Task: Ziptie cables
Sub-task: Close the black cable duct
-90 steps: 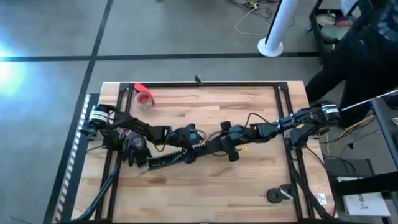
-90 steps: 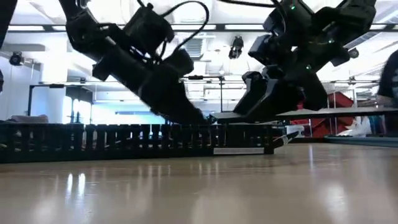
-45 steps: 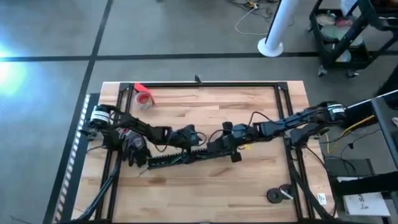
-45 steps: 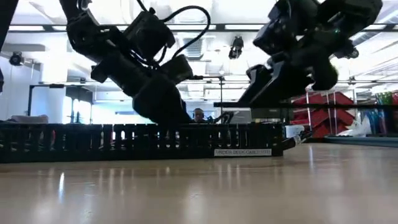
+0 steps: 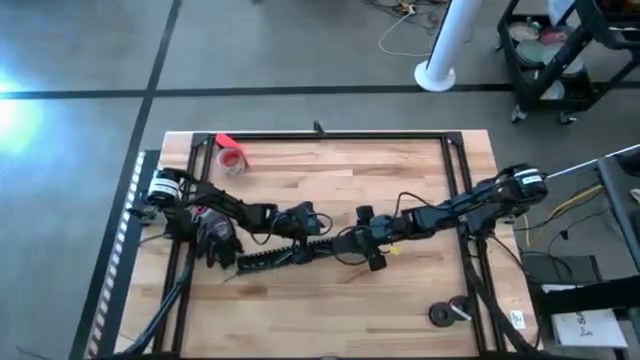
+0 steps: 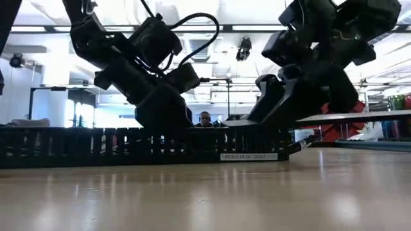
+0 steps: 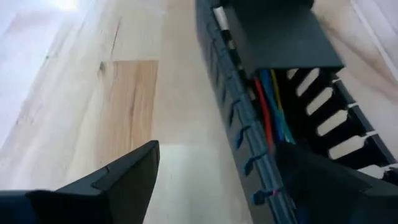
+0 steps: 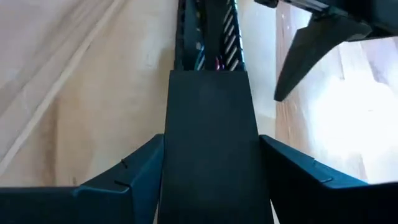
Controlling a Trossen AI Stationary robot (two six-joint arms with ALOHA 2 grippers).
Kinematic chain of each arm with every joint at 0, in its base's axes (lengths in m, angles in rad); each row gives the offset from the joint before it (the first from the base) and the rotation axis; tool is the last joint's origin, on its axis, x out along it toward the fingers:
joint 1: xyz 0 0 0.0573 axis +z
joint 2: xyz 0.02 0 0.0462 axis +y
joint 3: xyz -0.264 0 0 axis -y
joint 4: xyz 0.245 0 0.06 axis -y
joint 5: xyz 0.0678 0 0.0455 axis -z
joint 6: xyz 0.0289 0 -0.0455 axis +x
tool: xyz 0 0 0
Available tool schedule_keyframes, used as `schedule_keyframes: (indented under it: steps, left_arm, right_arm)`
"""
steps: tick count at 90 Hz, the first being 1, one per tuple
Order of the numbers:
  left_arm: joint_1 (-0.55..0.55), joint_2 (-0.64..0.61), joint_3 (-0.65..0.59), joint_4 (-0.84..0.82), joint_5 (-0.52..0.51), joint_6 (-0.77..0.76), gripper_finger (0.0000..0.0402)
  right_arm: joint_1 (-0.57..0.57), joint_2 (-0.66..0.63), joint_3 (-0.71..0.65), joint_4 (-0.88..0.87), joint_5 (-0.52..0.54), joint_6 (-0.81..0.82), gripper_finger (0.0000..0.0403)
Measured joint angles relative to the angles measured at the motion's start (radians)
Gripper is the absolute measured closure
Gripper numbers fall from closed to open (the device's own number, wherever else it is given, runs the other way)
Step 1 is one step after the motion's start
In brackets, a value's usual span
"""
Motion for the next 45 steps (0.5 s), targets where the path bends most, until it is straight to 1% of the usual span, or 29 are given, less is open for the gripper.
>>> schedule_keyframes:
  steps: [8, 21, 45]
  left_arm:
    - [-0.001, 0.012, 0.002, 0.001, 0.005, -0.003, 0.0092]
    - [-0.003, 0.025, 0.002, -0.003, -0.001, 0.038, 0.0092]
    - [-0.002, 0.029, 0.0, -0.019, -0.015, 0.069, 0.0092]
  right_arm:
    - [0.0, 0.002, 0.0, -0.004, 0.0, 0.005, 0.0189]
    - [-0.005, 0.001, 0.002, -0.007, 0.0, 0.003, 0.0189]
    - [-0.022, -0.001, 0.023, -0.023, -0.011, -0.047, 0.0189]
